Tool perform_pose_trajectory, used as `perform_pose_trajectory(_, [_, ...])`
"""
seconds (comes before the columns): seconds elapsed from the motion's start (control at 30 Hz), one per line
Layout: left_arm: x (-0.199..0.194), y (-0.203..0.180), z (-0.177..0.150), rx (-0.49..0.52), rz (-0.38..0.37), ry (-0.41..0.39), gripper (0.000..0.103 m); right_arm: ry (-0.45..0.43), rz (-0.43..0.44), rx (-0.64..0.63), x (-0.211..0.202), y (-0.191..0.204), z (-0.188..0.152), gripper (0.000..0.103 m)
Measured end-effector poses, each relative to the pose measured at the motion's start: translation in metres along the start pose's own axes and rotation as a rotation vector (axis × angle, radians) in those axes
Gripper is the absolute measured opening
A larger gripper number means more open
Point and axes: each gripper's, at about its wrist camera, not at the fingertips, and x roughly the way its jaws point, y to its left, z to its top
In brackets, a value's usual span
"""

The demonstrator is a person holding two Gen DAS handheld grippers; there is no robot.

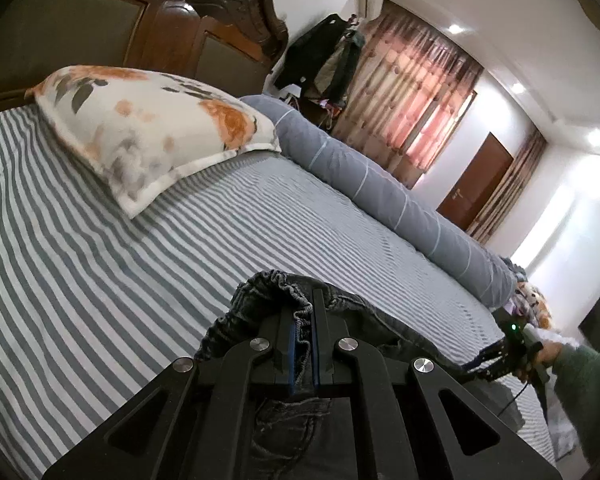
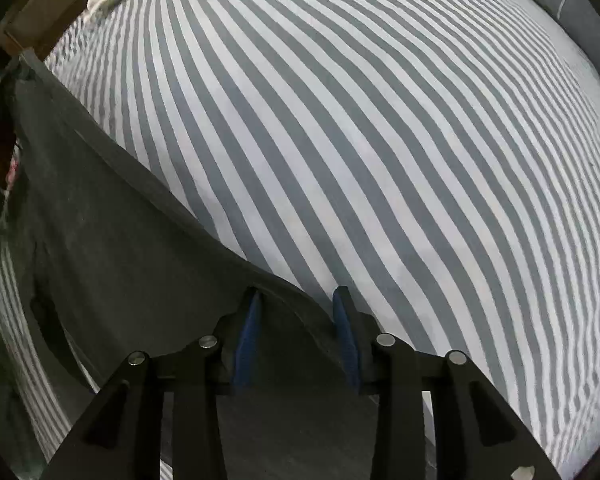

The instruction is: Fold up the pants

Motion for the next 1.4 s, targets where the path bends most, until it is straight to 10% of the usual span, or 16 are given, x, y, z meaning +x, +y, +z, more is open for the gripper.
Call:
perform_pose_trajectory(0.2, [0.010, -0.003, -0.002, 0.033, 0.057, 0.006, 0.005, 0.004, -0.114, -0.012, 0.002, 0.029, 0.008, 0.010])
perform_pose_trajectory(0.67, [0.007, -0.031, 0.012, 0.221, 0.143, 0.048, 0.006, -0.205, -0.791, 0.170, -0.073, 0.168, -0.068, 0.002])
perform_pose_trajectory(1.1, [-0.132, -0.029, -0.042, 0.368, 0.095, 0.158, 0.008, -0.269, -0.652, 0.472, -0.077, 0.320, -0.256, 0.000])
perform_pose_trajectory(1.4, [-0.162, 0.005, -0.113, 0.308, 0.211, 0.421, 0.016, -0.351, -0.253, 0.838, -0.034, 0.323, -0.326, 0.007])
